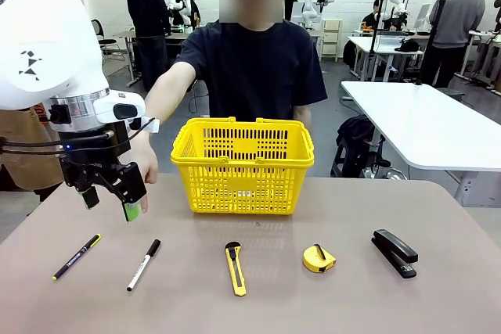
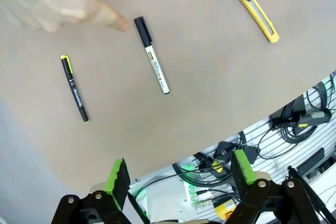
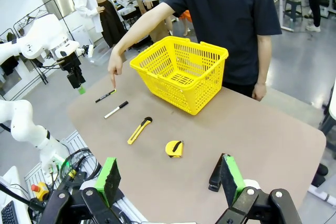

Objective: Place the items the person wants into the basket.
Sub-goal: Pick up the item the person points to and place it in the Market Basket.

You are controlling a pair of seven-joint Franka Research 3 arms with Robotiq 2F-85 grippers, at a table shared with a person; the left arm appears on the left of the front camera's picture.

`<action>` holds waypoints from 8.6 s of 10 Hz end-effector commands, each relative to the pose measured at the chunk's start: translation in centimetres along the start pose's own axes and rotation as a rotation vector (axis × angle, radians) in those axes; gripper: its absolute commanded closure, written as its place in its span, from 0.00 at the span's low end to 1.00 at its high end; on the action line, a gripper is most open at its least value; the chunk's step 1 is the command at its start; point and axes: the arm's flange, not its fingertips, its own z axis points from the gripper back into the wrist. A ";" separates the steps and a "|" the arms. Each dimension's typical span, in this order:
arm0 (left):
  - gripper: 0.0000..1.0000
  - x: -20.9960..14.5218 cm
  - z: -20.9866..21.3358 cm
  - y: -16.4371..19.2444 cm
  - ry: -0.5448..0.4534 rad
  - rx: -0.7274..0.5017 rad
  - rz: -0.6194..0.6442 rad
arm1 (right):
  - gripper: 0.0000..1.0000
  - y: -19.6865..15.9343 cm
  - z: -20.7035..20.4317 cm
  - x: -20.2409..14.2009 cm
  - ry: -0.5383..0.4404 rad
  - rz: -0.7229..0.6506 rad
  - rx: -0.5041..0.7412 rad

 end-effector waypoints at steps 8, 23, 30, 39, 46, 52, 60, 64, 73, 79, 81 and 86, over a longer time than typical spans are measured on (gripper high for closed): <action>0.00 -1.3 -11.2 -1.7 -0.034 0.161 -0.031 | 0.00 -0.2 -0.3 0.0 -0.012 0.006 0.016; 0.22 4.6 -19.2 0.2 -0.104 0.148 0.057 | 0.00 -0.2 -0.3 0.0 -0.012 0.006 0.016; 0.97 4.5 -19.7 0.1 -0.065 0.160 0.045 | 0.00 -0.2 -0.3 0.0 -0.012 0.006 0.016; 0.93 2.3 -6.1 1.2 0.045 -0.007 -0.049 | 0.00 -0.2 -0.3 0.0 -0.012 0.006 0.016; 0.93 -2.6 11.8 -0.5 -0.087 -0.005 -0.118 | 0.00 -0.2 -0.3 0.0 -0.012 0.006 0.016; 0.88 2.9 13.2 -2.1 0.051 0.111 -0.409 | 0.00 -0.2 -0.3 0.0 -0.012 0.006 0.016; 0.88 27.6 10.8 -8.2 0.025 0.250 -1.060 | 0.00 -0.2 -0.3 0.0 -0.012 0.006 0.016; 0.88 27.2 9.6 -8.0 0.035 0.262 -1.050 | 0.00 -0.2 -0.3 0.0 -0.012 0.006 0.016; 0.88 35.0 3.2 -6.4 -0.002 0.161 -1.213 | 0.00 -0.2 -0.3 0.0 -0.012 0.006 0.016; 0.88 37.6 -4.6 -6.8 0.117 -0.024 -1.054 | 0.00 -0.2 -0.3 0.0 -0.012 0.006 0.016; 0.88 38.2 -6.8 -6.7 0.180 -0.055 -1.049 | 0.00 -0.2 -0.3 0.0 -0.012 0.006 0.016; 0.29 38.1 -7.7 -6.4 0.205 -0.042 -1.068 | 0.00 -0.2 -0.3 0.0 -0.012 0.006 0.016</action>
